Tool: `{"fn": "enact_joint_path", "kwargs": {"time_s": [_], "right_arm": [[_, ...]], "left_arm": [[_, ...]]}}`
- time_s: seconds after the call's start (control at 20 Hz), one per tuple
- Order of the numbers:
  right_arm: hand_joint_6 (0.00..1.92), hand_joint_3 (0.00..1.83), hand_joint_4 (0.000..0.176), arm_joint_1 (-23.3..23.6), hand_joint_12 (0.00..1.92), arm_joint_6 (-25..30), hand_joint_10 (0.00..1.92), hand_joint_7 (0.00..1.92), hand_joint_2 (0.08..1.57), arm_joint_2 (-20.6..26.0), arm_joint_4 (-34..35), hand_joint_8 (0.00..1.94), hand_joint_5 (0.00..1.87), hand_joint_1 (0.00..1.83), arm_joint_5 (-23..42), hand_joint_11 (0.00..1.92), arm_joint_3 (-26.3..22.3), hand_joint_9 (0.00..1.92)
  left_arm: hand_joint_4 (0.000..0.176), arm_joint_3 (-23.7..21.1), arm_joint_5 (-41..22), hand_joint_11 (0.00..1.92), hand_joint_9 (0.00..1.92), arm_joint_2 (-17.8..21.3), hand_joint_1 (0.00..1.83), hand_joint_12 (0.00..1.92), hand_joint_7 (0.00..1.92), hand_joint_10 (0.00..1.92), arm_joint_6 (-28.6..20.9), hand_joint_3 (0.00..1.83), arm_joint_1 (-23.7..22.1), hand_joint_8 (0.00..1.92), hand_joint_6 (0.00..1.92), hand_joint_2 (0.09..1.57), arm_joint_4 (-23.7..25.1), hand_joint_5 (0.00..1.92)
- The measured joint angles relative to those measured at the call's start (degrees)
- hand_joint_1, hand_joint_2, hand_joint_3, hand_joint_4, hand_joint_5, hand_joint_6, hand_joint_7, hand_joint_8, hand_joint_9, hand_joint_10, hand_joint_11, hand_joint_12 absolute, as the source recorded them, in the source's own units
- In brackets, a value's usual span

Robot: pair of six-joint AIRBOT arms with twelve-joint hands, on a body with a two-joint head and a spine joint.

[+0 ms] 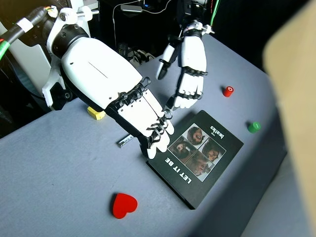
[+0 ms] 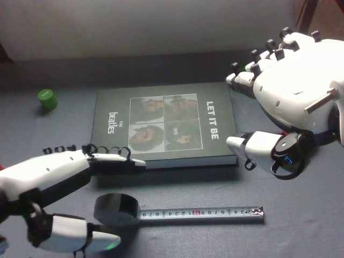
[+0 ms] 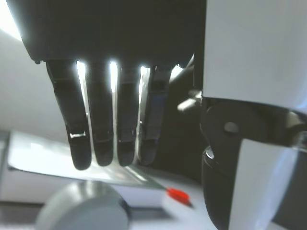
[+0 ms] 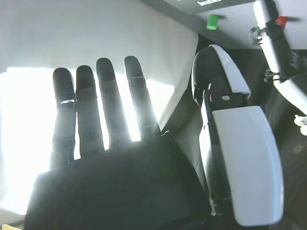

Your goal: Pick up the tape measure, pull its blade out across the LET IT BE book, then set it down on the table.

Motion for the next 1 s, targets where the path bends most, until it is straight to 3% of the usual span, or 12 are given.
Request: {"fn": "enact_joint_path", "kwargs": {"time_s": [0.6,1.0], "right_arm": [[0.00,0.00,0.053,0.02,0.91,0.00,0.00,0.29,1.23,0.00,0.04,0.00,0.28,0.22,0.07,0.00,-0.11,0.24],[0.00,0.00,0.053,0.00,0.85,0.00,0.00,0.29,1.24,0.00,0.02,0.00,0.26,0.22,0.15,0.00,-0.11,0.25]], "left_arm": [[0.000,4.22,2.23,0.11,0.33,-5.46,1.10,0.71,0.35,0.01,0.98,0.00,-0.24,0.01,0.01,0.99,-2.16,0.35],[0.000,5.95,0.81,0.12,0.33,-7.26,1.12,0.72,0.36,0.00,1.09,0.00,3.45,0.00,0.00,0.98,-2.21,0.36]]}}
